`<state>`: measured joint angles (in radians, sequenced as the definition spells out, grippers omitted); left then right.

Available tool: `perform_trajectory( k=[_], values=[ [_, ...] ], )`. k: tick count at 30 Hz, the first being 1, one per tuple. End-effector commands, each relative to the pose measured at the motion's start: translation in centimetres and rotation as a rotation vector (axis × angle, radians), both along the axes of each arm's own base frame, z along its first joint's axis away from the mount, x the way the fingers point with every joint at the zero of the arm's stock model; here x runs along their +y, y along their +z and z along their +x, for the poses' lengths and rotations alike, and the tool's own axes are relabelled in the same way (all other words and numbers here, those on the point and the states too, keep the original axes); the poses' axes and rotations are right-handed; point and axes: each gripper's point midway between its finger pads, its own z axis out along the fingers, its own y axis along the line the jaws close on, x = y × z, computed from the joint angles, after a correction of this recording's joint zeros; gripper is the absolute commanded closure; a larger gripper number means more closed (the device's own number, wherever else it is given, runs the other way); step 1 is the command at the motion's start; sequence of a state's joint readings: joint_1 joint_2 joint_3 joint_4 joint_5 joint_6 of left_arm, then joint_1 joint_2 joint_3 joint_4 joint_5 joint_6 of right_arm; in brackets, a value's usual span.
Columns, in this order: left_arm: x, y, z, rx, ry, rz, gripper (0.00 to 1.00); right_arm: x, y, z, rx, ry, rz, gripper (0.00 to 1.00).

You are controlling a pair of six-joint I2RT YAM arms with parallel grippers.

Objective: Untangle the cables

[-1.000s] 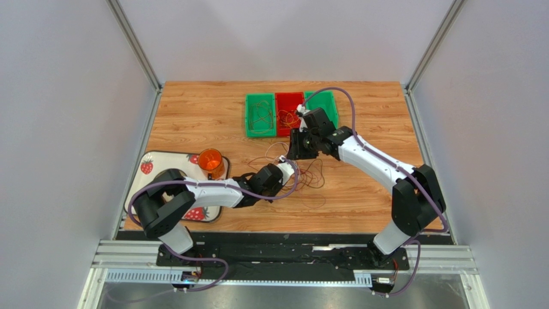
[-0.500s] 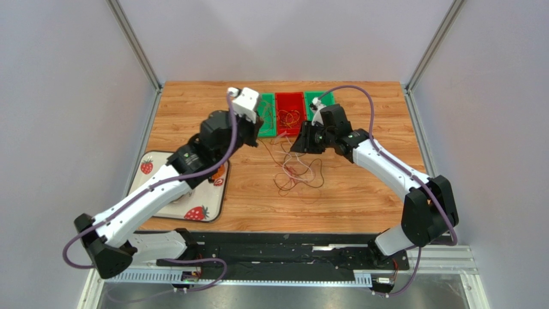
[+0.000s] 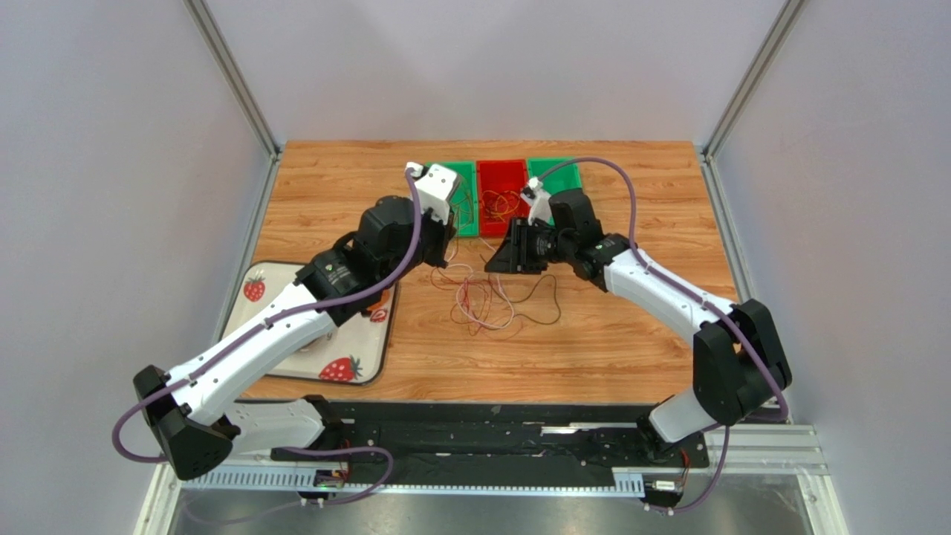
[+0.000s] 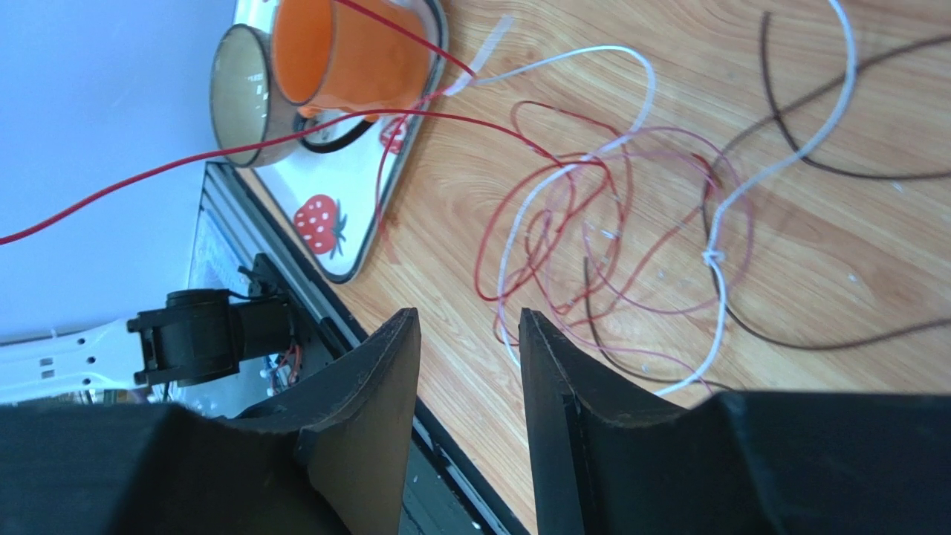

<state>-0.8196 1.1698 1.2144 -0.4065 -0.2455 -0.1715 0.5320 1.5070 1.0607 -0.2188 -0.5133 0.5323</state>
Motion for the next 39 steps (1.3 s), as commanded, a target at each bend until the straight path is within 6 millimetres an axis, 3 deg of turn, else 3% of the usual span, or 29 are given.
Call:
perform_trajectory(
  k=[1,4,7,12,20,30,33,39],
  values=[
    [0.0,2.6,-0.3,-0.024,0.002,-0.066,1.00,2.9,3.1,-0.1,-0.109,0.087,0.094,0.57],
    [-0.3,5.0,-0.1,-0.049,0.003,-0.099,1.00,3.2,0.7,0.8,-0.053,0.050,0.053,0.58],
    [-0.5,5.6,0.0,-0.048,-0.002,-0.096,1.00,3.5,-0.6,1.9,-0.044,0.026,0.015,0.58],
    [-0.7,5.7,-0.1,-0.044,-0.011,-0.105,1.00,4.6,-1.9,2.8,-0.031,0.014,-0.006,0.56],
    [-0.6,6.3,-0.3,-0.048,-0.015,-0.114,1.00,4.8,-5.8,4.1,0.011,-0.016,-0.105,0.52],
    [-0.5,7.0,-0.9,-0.049,-0.029,-0.141,1.00,5.4,-7.8,6.5,0.033,-0.110,-0.153,0.52],
    [-0.5,7.0,-1.1,-0.046,-0.034,-0.148,1.00,6.0,-7.8,7.1,0.041,-0.109,-0.150,0.54],
    [-0.4,7.4,-1.1,-0.056,-0.036,-0.147,1.00,6.4,-9.0,6.8,0.057,-0.107,-0.189,0.80]
  ],
)
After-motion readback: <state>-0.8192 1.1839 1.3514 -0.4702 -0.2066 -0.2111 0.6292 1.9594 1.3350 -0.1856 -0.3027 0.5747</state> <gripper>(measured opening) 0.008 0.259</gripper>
